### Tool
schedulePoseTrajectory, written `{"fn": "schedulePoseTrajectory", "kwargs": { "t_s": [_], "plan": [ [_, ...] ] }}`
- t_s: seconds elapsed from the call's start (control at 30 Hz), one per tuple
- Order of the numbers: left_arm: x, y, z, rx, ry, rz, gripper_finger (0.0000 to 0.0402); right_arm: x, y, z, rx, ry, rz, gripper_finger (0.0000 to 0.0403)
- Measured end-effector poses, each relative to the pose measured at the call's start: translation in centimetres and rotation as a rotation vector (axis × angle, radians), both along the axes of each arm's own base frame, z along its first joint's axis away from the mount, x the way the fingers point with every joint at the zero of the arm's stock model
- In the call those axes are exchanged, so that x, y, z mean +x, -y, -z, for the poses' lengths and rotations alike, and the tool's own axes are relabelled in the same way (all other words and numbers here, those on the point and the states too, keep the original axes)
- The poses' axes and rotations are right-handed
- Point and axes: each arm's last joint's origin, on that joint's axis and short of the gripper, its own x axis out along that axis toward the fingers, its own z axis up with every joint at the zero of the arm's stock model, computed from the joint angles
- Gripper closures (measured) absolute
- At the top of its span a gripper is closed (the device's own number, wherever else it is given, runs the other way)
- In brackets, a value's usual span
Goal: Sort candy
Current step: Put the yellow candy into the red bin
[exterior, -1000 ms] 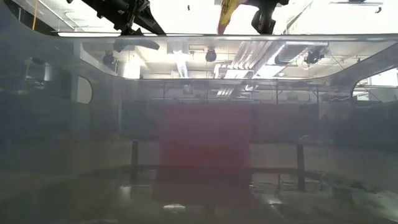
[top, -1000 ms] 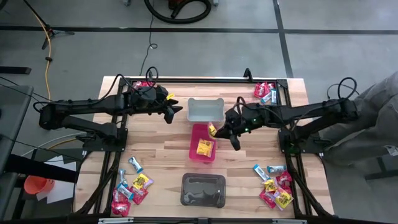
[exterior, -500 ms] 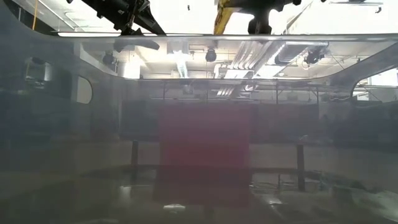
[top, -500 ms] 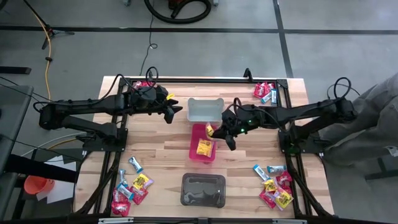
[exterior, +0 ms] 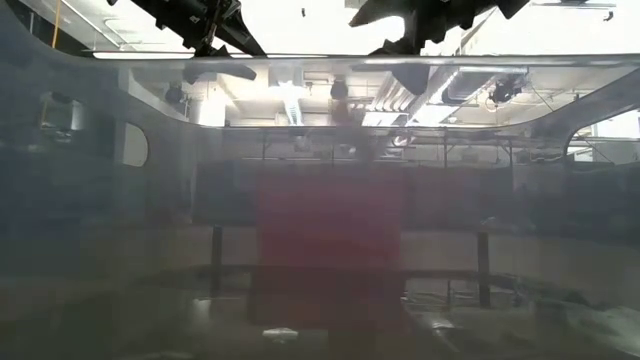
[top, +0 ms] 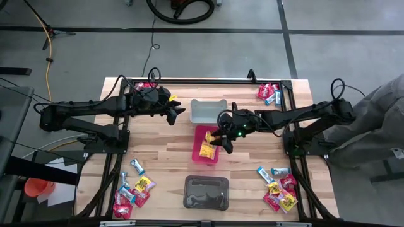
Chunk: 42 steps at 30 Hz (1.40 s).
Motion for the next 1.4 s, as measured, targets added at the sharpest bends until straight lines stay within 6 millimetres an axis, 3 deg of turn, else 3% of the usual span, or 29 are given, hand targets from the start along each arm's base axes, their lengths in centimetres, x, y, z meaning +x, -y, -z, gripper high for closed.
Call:
{"fn": "schedulePoseTrajectory", "kwargs": {
  "t_s": [0.13, 0.3, 0.47, 0.7, 0.8, 0.93, 1.1, 1.23, 1.4],
  "plan": [
    [0.0, 0.0, 0.0, 0.000, 0.000, 0.000, 0.0206, -0.1, 0.0, -0.3, -0.010, 0.019, -0.007, 0.0129],
    [0.0, 0.0, 0.0, 0.000, 0.006, -0.001, 0.0206, -0.2, 0.1, -1.4, -0.029, 0.083, -0.022, 0.0127],
    [0.2, 0.0, -1.0, 0.040, 0.088, 0.010, 0.0206, -0.3, 0.8, -5.4, -0.144, 0.148, -0.035, 0.0128],
    [0.8, 0.2, -2.4, 0.152, 0.222, 0.130, 0.0206, -1.7, 1.9, -11.3, -0.431, 0.057, 0.071, 0.0128],
    [1.0, 0.9, -2.7, 0.162, 0.251, 0.189, 0.0206, -2.3, 2.2, -12.8, -0.509, 0.027, 0.126, 0.0128],
    [1.2, 2.4, -2.9, 0.168, 0.275, 0.255, 0.0206, -3.9, 2.4, -13.1, -0.544, -0.002, 0.189, 0.0128],
    [1.3, 4.2, -2.6, 0.222, 0.264, 0.262, 0.0206, -7.5, 2.7, -11.7, -0.487, -0.033, 0.308, 0.0128],
    [1.3, 4.6, -1.9, 0.243, 0.253, 0.210, 0.0206, -10.4, 2.7, -10.1, -0.362, 0.023, 0.404, 0.0128],
    [1.3, 4.4, -1.9, 0.247, 0.251, 0.195, 0.0206, -11.7, 2.6, -9.1, -0.273, 0.160, 0.448, 0.0128]
  ]
}}
